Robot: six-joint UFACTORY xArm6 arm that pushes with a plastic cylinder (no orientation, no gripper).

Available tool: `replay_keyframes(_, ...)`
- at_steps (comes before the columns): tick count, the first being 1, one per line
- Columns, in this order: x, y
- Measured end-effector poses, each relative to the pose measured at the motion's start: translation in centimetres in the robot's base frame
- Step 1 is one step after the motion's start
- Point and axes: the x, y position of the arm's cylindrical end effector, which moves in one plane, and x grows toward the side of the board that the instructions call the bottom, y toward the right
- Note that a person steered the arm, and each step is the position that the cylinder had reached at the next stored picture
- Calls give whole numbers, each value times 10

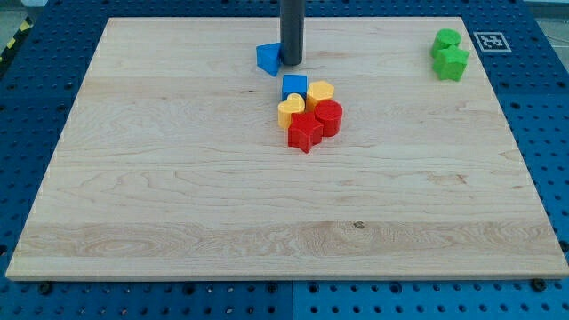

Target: Move the blue triangle closer to the blue cube

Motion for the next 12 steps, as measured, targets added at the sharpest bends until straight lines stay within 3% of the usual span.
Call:
replay_keyframes(3, -7, -68)
replay_keyframes(5, 5, -75)
replay_keyframes(7, 6, -137)
replay_keyframes(10, 28, -120)
replay_keyframes(12, 36, -190)
